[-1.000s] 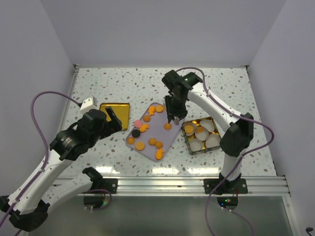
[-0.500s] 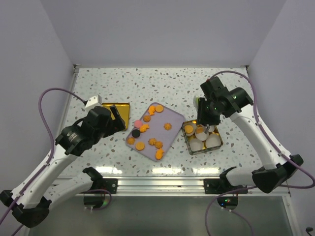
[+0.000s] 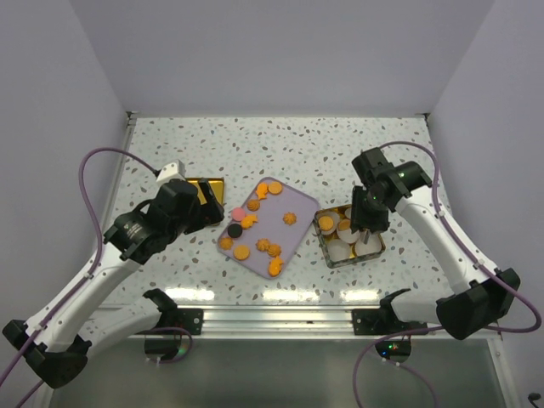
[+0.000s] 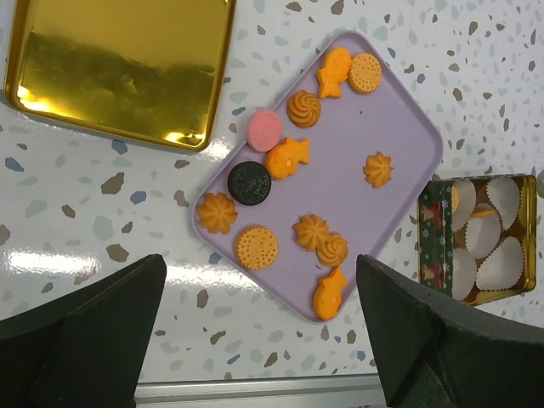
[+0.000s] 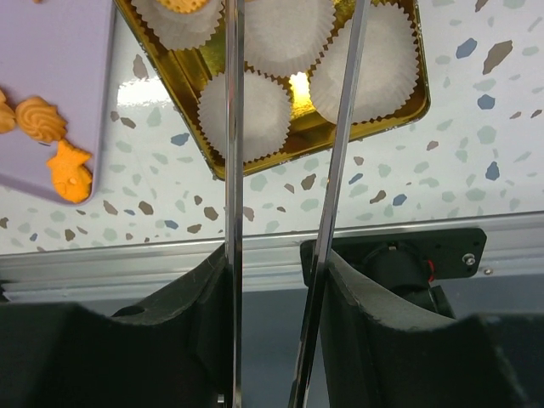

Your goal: Pack the cookies

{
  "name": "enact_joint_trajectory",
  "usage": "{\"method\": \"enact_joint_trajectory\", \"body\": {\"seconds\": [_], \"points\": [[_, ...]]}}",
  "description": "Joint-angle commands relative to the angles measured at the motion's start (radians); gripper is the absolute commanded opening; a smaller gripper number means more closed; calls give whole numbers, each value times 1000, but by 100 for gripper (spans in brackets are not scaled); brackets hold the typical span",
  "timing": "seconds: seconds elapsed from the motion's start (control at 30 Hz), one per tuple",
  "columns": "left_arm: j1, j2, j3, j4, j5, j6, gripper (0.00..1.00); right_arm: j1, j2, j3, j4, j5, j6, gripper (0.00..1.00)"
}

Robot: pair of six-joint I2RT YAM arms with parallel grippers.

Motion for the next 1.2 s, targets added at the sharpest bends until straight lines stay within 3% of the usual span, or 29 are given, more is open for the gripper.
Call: {"method": "enact_joint_trajectory", "body": {"seconds": [0.0, 0.37, 0.7, 1.17], "points": [[7, -10, 33, 46, 4, 21, 100, -7, -19, -9, -83, 6, -17, 42], [6, -40, 13, 28, -16, 7, 100, -10, -39, -87, -58, -17, -10, 42], [7, -31, 7, 37, -13, 7, 100, -10, -44, -107, -45, -10, -17, 50], [7, -33, 9, 34, -22, 10, 100, -1, 39, 115, -55, -89, -21, 49]]}}
